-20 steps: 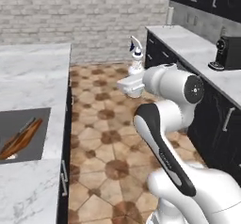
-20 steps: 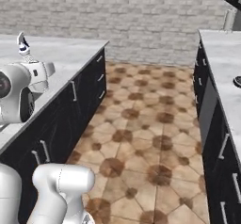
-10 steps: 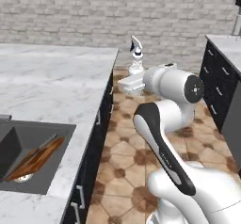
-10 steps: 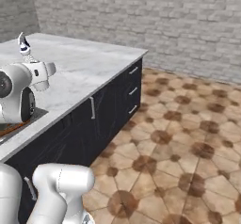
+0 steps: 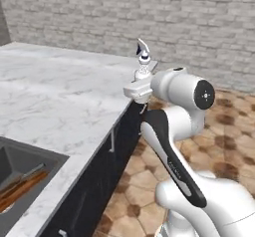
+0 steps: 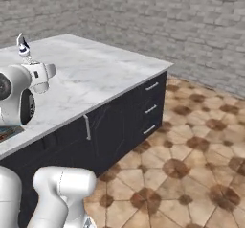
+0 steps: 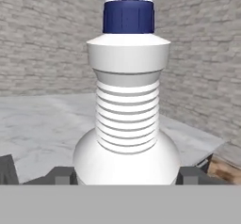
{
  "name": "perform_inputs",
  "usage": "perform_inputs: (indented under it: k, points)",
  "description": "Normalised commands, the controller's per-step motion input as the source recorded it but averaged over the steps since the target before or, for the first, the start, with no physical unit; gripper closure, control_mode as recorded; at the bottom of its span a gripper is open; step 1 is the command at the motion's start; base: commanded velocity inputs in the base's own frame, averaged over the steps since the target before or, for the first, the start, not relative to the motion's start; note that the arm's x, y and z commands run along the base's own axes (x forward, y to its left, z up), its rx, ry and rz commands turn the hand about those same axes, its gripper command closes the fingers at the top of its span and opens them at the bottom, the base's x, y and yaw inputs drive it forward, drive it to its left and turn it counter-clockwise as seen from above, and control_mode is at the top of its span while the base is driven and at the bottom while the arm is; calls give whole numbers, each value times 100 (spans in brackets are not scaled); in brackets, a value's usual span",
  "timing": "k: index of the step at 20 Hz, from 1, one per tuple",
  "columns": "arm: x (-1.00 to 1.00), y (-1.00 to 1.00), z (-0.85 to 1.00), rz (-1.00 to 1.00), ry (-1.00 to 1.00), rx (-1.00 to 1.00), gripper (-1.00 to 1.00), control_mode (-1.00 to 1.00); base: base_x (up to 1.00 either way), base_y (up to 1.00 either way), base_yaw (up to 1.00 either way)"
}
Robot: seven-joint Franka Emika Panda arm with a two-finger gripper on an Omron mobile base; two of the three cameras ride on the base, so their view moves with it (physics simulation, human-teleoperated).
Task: Move the cutting board and knife to the sink. Then move spray from the cabinet to the counter.
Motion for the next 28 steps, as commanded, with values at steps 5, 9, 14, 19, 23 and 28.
perform_inputs:
  k: [5, 9, 14, 19, 23, 28]
  points:
    - [0, 0, 0, 0, 0, 0, 100, 100, 74, -93, 45]
    - [0, 0, 0, 0, 0, 0, 100, 100, 58, -72, 54]
    - [0, 0, 0, 0, 0, 0, 100, 100, 42, -39, 69]
    - [0, 0, 0, 0, 0, 0, 100, 100, 28, -32, 74]
    - [0, 0, 0, 0, 0, 0, 100, 100, 53, -40, 62]
    - [0, 0, 0, 0, 0, 0, 100, 100, 66, -69, 44]
